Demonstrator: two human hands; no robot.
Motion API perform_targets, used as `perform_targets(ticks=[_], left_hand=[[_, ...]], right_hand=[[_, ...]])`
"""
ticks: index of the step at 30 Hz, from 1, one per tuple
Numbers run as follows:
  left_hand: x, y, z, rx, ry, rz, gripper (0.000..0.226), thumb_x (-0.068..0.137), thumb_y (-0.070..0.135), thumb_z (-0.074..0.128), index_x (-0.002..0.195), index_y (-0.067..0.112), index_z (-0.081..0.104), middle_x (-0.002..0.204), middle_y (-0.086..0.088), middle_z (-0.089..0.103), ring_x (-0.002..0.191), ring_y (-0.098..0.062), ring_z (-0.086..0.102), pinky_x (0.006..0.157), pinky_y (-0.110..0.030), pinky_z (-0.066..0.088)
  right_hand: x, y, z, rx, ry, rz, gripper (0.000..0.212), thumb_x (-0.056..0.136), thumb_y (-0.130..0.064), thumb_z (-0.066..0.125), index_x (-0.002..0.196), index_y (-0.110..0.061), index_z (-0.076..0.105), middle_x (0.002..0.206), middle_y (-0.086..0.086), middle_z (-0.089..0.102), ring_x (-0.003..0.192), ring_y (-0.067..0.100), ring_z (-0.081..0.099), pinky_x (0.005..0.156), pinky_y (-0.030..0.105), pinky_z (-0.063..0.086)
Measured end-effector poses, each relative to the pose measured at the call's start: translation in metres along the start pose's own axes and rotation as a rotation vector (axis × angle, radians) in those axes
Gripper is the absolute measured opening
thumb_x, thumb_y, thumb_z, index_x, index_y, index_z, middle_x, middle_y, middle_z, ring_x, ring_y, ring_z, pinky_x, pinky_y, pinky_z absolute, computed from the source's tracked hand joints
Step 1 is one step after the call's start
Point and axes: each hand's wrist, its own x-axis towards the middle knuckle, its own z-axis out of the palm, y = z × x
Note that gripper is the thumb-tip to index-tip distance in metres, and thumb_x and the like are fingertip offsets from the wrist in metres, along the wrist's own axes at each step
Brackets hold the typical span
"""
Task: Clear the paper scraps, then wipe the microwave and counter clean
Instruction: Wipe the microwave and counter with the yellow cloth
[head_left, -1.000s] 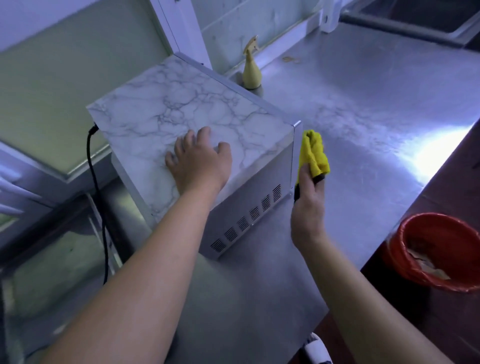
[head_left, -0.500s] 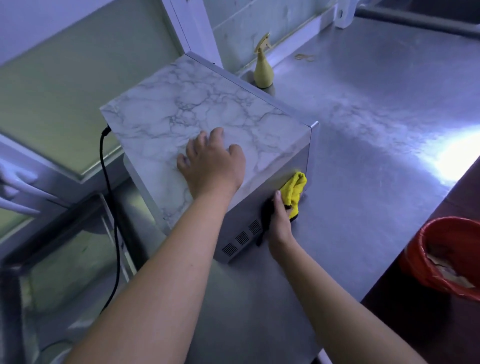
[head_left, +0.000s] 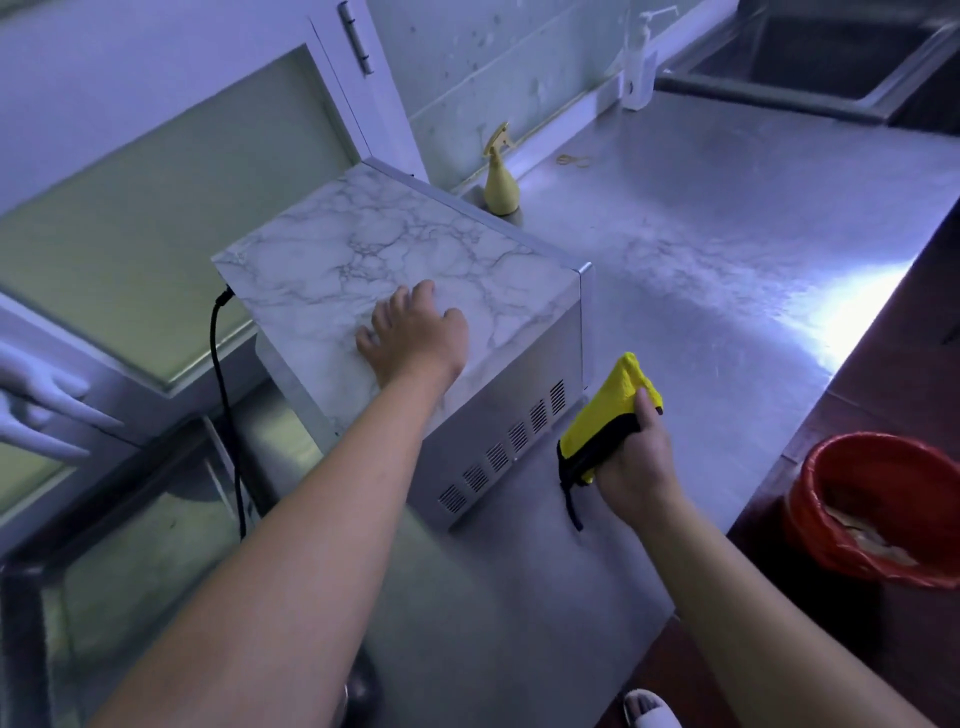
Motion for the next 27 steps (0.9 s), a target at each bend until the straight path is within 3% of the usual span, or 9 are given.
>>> perform_targets(ticks=[3,6,8,11,15,18,21,24,27], left_hand=[[0.006,-0.007,-0.008,0.086,-0.161,0.05,0.059,0.094,0.04,0.031,0.152,0.039,0.025,0.164,0.008,0.016,0.15,-0.02,0.011,0.117,-0.051,0.006],[0.016,-0.038,-0.021,0.158,-0.265,0.208,0.056,0.099,0.044,0.03,0.154,0.046,0.017,0.165,0.017,0.008,0.152,-0.017,0.008,0.117,-0.052,0.006],[0.012,-0.061,-0.023,0.156,-0.212,0.325,0.053,0.102,0.043,0.031,0.154,0.045,0.021,0.165,0.015,0.012,0.151,-0.013,0.012,0.118,-0.048,0.008],[-0.001,-0.074,-0.016,0.089,-0.06,0.414,0.048,0.104,0.042,0.033,0.152,0.041,0.03,0.164,0.01,0.022,0.151,-0.012,0.016,0.118,-0.042,0.011],[0.0,-0.074,-0.012,0.098,0.004,0.443,0.048,0.103,0.042,0.034,0.151,0.039,0.034,0.162,0.007,0.027,0.15,-0.013,0.02,0.116,-0.04,0.013],[-0.001,-0.076,-0.011,0.103,0.003,0.436,0.049,0.102,0.042,0.033,0.151,0.039,0.033,0.163,0.008,0.026,0.15,-0.013,0.019,0.117,-0.04,0.013],[-0.001,-0.075,-0.01,0.094,-0.021,0.422,0.049,0.103,0.043,0.033,0.152,0.042,0.031,0.163,0.01,0.022,0.15,-0.011,0.016,0.117,-0.039,0.01],[-0.001,-0.074,-0.011,0.098,-0.023,0.423,0.053,0.099,0.046,0.029,0.152,0.042,0.031,0.163,0.011,0.023,0.15,-0.011,0.016,0.117,-0.04,0.01],[-0.002,-0.073,-0.012,0.096,-0.023,0.419,0.054,0.098,0.047,0.029,0.151,0.042,0.033,0.163,0.011,0.024,0.15,-0.011,0.017,0.117,-0.041,0.01]], right_hand=[[-0.027,-0.004,0.033,-0.097,-0.08,-0.139,0.045,0.102,-0.047,0.041,0.142,-0.027,0.047,0.148,-0.001,0.05,0.122,0.018,0.057,0.105,0.04,0.043],[-0.051,0.01,0.073,-0.254,-0.215,-0.388,0.039,0.105,-0.035,0.042,0.145,-0.036,0.04,0.143,-0.028,0.049,0.134,-0.003,0.044,0.116,0.03,0.032],[-0.063,0.031,0.092,-0.295,-0.275,-0.482,0.042,0.102,-0.032,0.045,0.143,-0.034,0.039,0.138,-0.035,0.048,0.133,-0.011,0.041,0.112,0.018,0.03],[-0.067,0.069,0.113,-0.381,-0.251,-0.461,0.064,0.099,-0.031,0.051,0.154,-0.03,0.019,0.156,-0.028,0.024,0.149,0.0,0.018,0.124,0.032,0.015],[-0.049,0.096,0.12,-0.552,-0.082,-0.452,0.087,0.092,-0.043,0.056,0.155,-0.036,-0.004,0.127,-0.063,0.0,0.146,-0.008,-0.006,0.122,0.032,-0.003],[-0.027,0.103,0.112,-0.456,0.02,-0.399,0.081,0.086,-0.054,0.054,0.15,-0.049,0.005,0.15,-0.042,0.0,0.147,-0.006,-0.003,0.122,0.032,-0.001],[0.015,0.099,0.089,-0.229,0.156,-0.153,0.075,0.095,-0.053,0.055,0.157,-0.038,0.015,0.164,-0.016,0.014,0.151,0.01,0.015,0.124,0.044,0.013],[0.051,0.094,0.062,-0.079,0.189,0.057,0.073,0.095,-0.057,0.052,0.157,-0.029,0.023,0.163,-0.005,0.024,0.149,0.015,0.026,0.122,0.045,0.022],[0.066,0.091,0.046,0.02,0.122,0.176,0.063,0.096,-0.061,0.045,0.147,-0.022,0.045,0.142,0.004,0.057,0.129,0.022,0.054,0.11,0.044,0.042]])
